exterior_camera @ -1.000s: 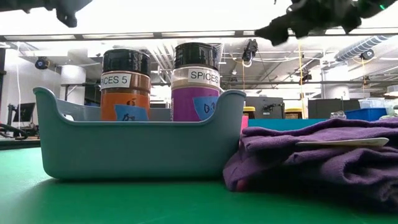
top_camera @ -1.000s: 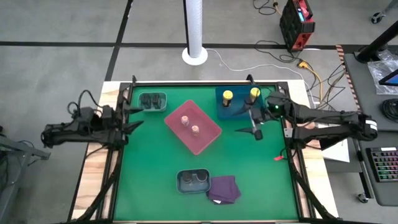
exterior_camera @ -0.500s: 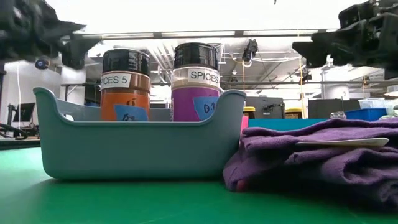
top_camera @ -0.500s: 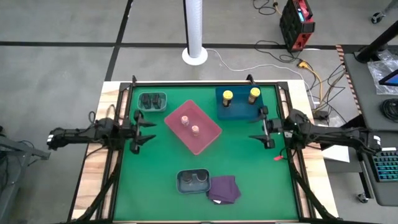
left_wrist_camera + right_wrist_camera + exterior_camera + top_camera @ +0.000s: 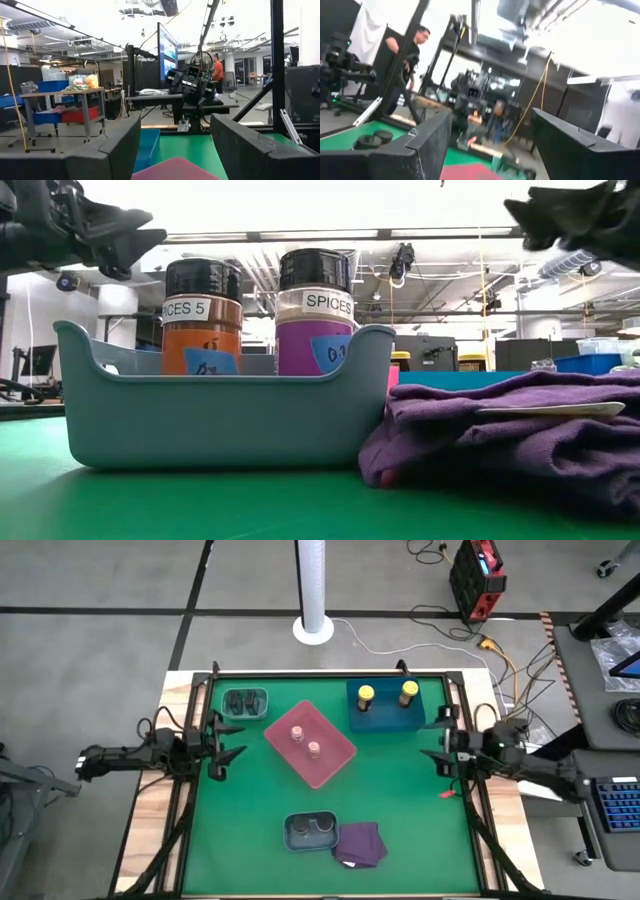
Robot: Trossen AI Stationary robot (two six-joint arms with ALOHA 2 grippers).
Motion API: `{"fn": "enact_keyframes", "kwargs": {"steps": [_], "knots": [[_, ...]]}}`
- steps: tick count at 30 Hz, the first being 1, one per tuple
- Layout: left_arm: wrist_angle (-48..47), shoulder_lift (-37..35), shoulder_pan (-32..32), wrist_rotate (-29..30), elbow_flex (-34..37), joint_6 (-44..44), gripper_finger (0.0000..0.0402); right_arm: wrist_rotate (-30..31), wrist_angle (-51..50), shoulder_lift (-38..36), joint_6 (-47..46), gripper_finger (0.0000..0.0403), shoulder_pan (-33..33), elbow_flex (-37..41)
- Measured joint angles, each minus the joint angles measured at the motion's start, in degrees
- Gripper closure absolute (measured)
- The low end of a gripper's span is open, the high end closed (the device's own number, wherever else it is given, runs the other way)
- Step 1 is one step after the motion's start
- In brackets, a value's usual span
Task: Sort spices by type
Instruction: Return to Home Position
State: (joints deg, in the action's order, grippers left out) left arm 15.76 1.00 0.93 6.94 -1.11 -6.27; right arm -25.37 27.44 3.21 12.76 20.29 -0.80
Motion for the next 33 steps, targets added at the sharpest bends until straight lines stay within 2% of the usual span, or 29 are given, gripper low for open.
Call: {"fn": "enact_keyframes", "kwargs": {"steps": [1,5,12,16,19,22,28,31,33], "knots": [[0.2,0.1,0.0,0.0,0.0,0.0,0.0178,-0.1,-2.8,-3.3,0.5,0.0145,0.0,0.0],[-0.2,0.7,0.0,-0.1,0.0,-0.1,0.0178,-1.2,-5.3,-1.9,-1.8,0.015,0.0,-0.5],[-0.8,1.6,0.0,0.1,0.0,-0.1,0.0178,-1.2,-6.6,2.7,-24.5,0.0157,0.0,-0.5],[-1.0,2.2,0.0,0.0,0.0,-0.1,0.0178,-1.1,-7.2,4.6,-33.9,0.0151,0.0,-0.5],[-0.9,2.8,0.0,0.0,0.0,-0.1,0.0178,-1.1,-7.6,5.9,-36.4,0.0144,0.0,-0.5],[-0.7,3.2,0.0,0.0,0.0,-0.1,0.0178,-0.8,-8.1,6.6,-35.0,0.0136,-0.7,-0.5],[-1.4,4.0,0.0,0.0,0.0,-0.1,0.0178,5.9,-16.2,1.0,-24.8,0.0121,-7.9,-0.5],[-1.8,4.4,0.0,0.0,0.0,-0.1,0.0178,17.0,-25.2,-3.2,-20.5,0.0114,-11.7,-0.2],[-1.8,4.8,0.0,0.0,0.0,-0.1,0.0178,26.0,-26.5,-3.1,-20.3,0.011,-13.8,0.1]]}}
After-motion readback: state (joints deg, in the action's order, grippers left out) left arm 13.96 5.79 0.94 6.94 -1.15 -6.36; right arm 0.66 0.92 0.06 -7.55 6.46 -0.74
